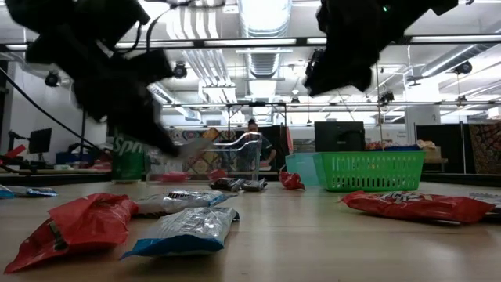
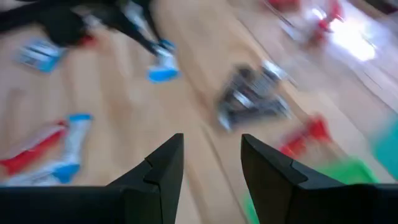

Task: Sort candy
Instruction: Put the white chocolate bar into the blue bin

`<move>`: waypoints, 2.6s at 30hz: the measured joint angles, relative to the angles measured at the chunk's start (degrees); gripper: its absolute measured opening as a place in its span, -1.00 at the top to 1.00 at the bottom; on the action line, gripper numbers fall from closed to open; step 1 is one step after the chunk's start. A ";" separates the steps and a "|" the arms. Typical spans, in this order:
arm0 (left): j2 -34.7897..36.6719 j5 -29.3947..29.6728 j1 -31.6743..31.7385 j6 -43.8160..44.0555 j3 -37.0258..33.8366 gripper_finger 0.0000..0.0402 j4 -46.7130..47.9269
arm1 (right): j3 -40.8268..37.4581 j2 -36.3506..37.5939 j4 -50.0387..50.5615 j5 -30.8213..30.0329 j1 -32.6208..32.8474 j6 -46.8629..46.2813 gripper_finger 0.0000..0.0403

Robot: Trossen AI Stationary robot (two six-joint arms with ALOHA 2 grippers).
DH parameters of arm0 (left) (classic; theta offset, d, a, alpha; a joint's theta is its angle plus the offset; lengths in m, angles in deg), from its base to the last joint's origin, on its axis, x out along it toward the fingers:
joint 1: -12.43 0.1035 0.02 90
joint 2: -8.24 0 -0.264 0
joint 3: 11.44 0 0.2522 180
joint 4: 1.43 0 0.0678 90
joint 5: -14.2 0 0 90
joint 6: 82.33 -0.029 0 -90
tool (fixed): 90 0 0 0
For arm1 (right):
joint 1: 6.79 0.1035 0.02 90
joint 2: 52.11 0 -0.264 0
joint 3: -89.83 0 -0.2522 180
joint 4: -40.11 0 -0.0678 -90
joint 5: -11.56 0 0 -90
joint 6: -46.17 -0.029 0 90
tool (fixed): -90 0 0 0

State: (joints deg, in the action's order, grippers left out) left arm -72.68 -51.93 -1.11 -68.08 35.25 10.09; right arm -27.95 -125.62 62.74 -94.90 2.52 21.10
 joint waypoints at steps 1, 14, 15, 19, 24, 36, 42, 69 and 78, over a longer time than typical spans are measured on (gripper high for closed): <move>-0.13 0.91 0.00 -0.02 1.12 0.96 -1.08 | -0.02 -0.76 -2.70 0.21 0.57 2.34 0.26; -0.21 -3.93 -0.32 1.10 10.16 0.96 -7.74 | -0.08 -11.98 -26.60 -14.51 6.21 32.78 0.26; -0.21 -4.02 -0.41 1.68 10.16 0.96 -7.84 | -0.08 -12.15 -27.27 -15.05 6.31 33.53 0.26; -0.25 -6.08 -0.52 2.93 9.84 0.96 -7.80 | -0.08 -12.20 -27.79 -13.12 6.35 35.26 0.26; -0.89 -6.99 -0.52 3.73 9.72 0.96 -8.36 | -0.08 -12.12 -28.81 -5.03 6.34 38.06 0.26; -5.92 -7.63 -0.65 4.20 10.51 0.96 -12.43 | -0.06 -12.12 -28.55 -3.80 6.33 39.98 0.38; -6.04 -8.98 -0.70 4.21 10.51 0.96 -13.16 | -0.03 -12.12 -26.62 -1.88 6.33 40.31 0.76; -0.05 -8.85 -0.72 4.31 10.60 0.38 0.40 | -0.02 1.67 0.97 -19.57 -8.96 27.81 0.94; 0.21 -7.88 -0.72 4.48 10.60 0.37 -0.27 | -0.02 -0.83 8.00 -3.37 -33.82 25.58 0.94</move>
State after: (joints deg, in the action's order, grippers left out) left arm -72.47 -59.81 -1.83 -63.60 45.85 9.82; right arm -27.96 -126.45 70.75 -98.27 -31.30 46.67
